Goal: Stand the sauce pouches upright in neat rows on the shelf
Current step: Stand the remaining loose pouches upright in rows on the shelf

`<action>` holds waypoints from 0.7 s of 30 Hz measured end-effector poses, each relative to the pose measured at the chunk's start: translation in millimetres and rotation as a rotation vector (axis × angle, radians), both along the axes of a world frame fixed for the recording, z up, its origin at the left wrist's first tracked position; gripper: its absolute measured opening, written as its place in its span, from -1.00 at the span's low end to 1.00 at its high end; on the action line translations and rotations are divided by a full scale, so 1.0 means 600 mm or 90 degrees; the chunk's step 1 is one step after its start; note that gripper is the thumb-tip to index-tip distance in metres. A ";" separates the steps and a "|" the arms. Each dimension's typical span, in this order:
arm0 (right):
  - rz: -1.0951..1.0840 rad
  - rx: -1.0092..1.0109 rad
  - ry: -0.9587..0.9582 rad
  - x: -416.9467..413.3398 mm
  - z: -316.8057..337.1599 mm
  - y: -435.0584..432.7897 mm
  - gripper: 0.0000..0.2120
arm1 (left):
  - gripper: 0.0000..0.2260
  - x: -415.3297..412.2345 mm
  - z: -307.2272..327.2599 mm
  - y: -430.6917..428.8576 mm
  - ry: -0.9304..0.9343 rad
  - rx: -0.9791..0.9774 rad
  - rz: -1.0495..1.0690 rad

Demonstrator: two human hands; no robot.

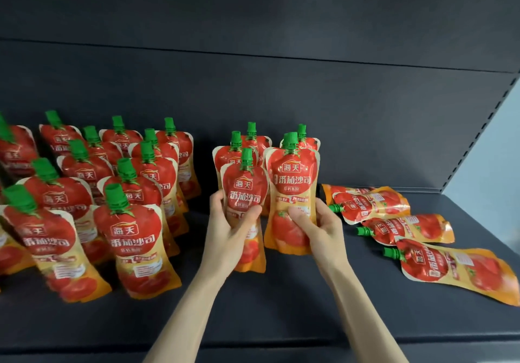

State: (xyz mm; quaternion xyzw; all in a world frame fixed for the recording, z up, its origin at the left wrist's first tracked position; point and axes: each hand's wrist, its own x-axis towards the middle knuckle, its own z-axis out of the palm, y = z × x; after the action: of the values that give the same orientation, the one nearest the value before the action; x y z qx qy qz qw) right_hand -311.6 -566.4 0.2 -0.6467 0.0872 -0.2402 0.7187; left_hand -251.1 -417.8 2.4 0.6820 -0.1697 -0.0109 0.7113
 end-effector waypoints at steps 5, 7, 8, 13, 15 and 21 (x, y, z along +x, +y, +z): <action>-0.025 -0.081 -0.013 0.013 -0.012 -0.019 -0.82 | -0.55 0.023 -0.016 -0.011 -0.013 -0.019 0.095; -0.030 -0.111 -0.012 0.023 -0.022 -0.028 -0.79 | -0.56 0.030 -0.020 -0.018 -0.019 -0.012 0.123; -0.027 -0.125 -0.010 0.028 -0.027 -0.031 -0.78 | -0.56 0.032 -0.021 -0.021 -0.020 -0.014 0.126; -0.003 -0.150 0.024 0.037 -0.051 -0.037 -0.68 | -0.48 0.038 -0.036 -0.019 -0.044 0.040 0.083; -0.012 -0.175 0.045 0.035 -0.060 -0.037 -0.58 | -0.45 0.034 -0.053 -0.012 -0.048 0.089 0.082; -0.053 -0.264 0.085 0.028 -0.062 -0.038 -0.59 | -0.46 0.041 -0.080 -0.007 -0.031 0.136 0.107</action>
State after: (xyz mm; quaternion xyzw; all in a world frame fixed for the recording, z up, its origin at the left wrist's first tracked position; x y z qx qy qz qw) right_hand -294.8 -589.5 -37.1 -0.7911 0.1102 -0.2390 0.5522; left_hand -226.4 -422.3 -45.5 0.7656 -0.1267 0.0474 0.6290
